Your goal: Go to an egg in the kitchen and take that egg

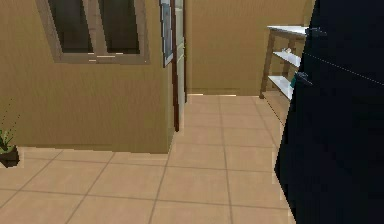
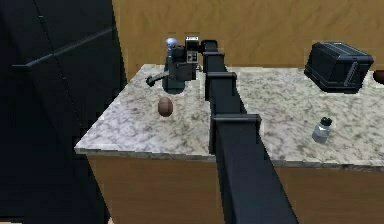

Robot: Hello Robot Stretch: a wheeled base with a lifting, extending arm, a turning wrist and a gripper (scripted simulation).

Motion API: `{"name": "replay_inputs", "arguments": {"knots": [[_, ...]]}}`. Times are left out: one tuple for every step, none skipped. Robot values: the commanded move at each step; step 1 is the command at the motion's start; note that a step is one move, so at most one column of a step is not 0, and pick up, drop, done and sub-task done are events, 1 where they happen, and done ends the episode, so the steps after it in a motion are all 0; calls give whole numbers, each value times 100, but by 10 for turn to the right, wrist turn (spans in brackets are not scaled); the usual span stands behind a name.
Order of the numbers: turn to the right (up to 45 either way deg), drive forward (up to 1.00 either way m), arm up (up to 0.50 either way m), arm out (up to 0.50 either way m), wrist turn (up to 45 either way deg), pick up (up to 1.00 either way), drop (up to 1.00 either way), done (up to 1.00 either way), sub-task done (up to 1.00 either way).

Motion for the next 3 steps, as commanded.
{"name": "replay_inputs", "arguments": {"knots": [[0, 0, -10, 0, 0, 0, 0, 0, 0], [0, 0, 0, 0, 0, 100, 0, 0, 0], [0, 0, 10, 0, 0, 0, 0, 0, 0]]}}
